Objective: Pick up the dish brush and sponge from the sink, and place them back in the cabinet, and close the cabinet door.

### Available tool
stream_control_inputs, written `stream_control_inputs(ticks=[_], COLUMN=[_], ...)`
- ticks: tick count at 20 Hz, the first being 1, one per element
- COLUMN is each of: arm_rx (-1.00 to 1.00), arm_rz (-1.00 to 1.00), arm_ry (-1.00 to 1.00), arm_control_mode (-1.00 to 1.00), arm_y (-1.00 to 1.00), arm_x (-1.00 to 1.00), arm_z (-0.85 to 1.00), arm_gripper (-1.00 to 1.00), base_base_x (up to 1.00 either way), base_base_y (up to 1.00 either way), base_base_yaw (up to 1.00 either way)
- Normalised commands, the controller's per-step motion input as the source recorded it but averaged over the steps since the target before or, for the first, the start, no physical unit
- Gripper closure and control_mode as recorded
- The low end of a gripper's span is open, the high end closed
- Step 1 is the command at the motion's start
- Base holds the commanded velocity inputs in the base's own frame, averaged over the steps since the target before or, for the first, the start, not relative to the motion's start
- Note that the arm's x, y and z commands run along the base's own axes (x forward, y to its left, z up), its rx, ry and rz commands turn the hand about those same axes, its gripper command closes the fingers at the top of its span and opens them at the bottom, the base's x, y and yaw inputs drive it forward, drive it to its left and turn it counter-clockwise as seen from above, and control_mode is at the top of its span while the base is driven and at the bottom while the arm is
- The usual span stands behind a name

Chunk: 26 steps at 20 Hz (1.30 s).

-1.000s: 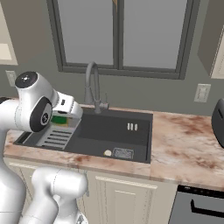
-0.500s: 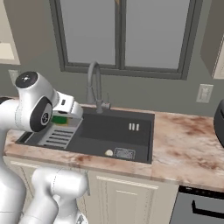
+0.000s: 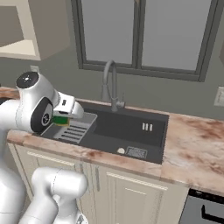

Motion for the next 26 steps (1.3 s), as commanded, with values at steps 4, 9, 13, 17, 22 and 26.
stream_control_inputs(ticks=[4, 9, 13, 17, 22, 26], arm_rx=[0.0, 0.0, 0.0, 0.0, 0.0, 0.0], arm_rz=[0.0, 0.0, 0.0, 0.0, 0.0, 0.0], arm_ry=[0.0, 0.0, 0.0, 0.0, 0.0, 0.0], arm_control_mode=[1.0, 1.0, 1.0, 1.0, 1.0, 1.0], arm_y=[0.0, 0.0, 0.0, 0.0, 0.0, 0.0], arm_x=[0.0, 0.0, 0.0, 0.0, 0.0, 0.0], arm_z=[0.0, 0.0, 0.0, 0.0, 0.0, 0.0], arm_gripper=[1.0, 1.0, 1.0, 1.0, 1.0, 1.0], base_base_x=[-0.03, 0.0, 0.0, 0.0, 0.04, 0.11], base_base_y=[0.1, 0.21, 0.34, 0.36, 0.6, 0.56], base_base_yaw=[0.32, 0.31, 0.29, 0.24, 0.19, 0.13])
